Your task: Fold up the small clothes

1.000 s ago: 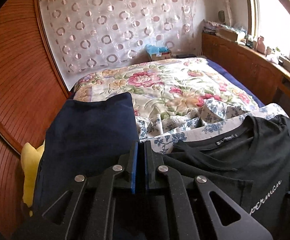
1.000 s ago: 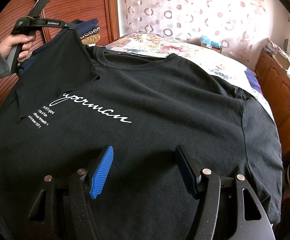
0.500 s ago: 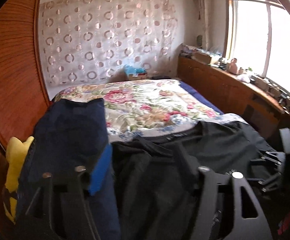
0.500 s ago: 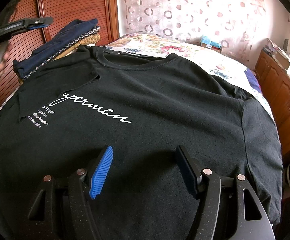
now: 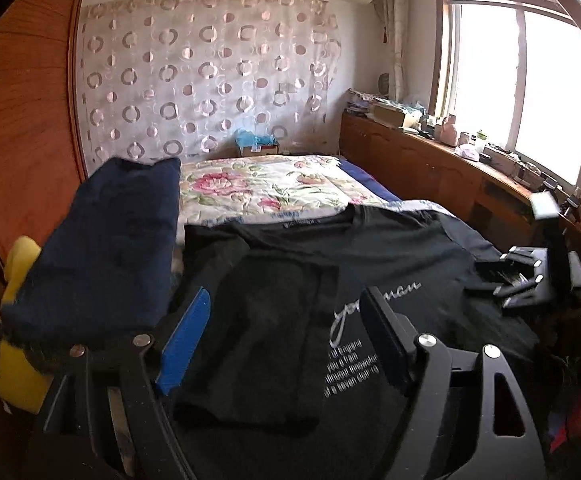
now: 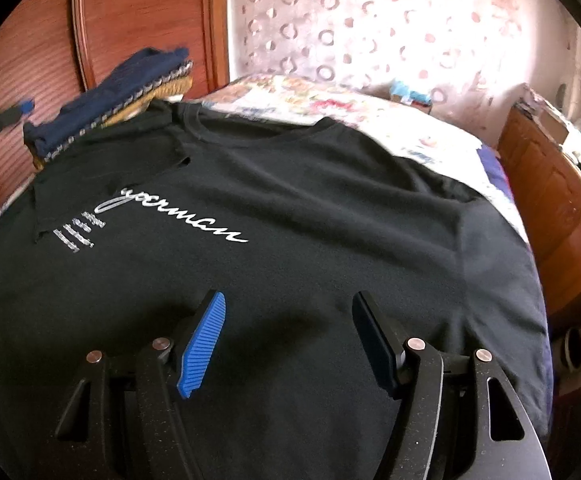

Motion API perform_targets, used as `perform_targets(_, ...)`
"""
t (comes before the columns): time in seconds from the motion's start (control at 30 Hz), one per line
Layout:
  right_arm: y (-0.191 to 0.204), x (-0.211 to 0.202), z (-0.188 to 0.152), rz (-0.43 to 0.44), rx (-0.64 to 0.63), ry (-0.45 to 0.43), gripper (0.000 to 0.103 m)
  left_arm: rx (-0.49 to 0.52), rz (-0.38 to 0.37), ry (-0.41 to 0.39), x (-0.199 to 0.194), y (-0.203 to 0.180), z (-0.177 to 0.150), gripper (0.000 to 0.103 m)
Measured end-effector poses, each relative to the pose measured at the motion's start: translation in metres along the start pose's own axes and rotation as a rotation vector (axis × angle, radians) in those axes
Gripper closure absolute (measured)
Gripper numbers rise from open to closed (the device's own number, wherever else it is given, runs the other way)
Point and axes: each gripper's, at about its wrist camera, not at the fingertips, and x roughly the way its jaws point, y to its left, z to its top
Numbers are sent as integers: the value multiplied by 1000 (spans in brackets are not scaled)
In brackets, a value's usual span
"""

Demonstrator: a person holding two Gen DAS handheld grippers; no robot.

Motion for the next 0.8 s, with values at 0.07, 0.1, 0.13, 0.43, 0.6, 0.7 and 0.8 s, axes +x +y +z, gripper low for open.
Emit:
perform_targets(0.07, -12, -15, -5, -22, 28, -27, 35, -19, -19, 15, 2, 0, -8, 25)
perform_targets(0.1, -20, -22, -8, -32, 43, -37, 35, -30, -23, 23, 3, 1, -11, 25)
perform_targets(0.13, -27, -29, -12, -43, 60, -45, 35, -39, -24, 28, 4, 0, -15, 25)
perform_targets(0.43, -95, -73, -49, -142, 197, -70, 35, -8, 20, 42, 4, -8, -30, 25)
perform_targets(0.6, -126, -82, -75, -192, 263, -44, 40, 16, 27, 38, -1, -16, -33, 25)
perform_targets(0.7, -141, -83, -87, -196, 306, -27, 41, 31, 16, 39, -2, -24, -36, 25)
perform_targets(0.8, -147, -86, -94, -194, 330, -10, 41, 39, -1, 52, 2, -33, -38, 25)
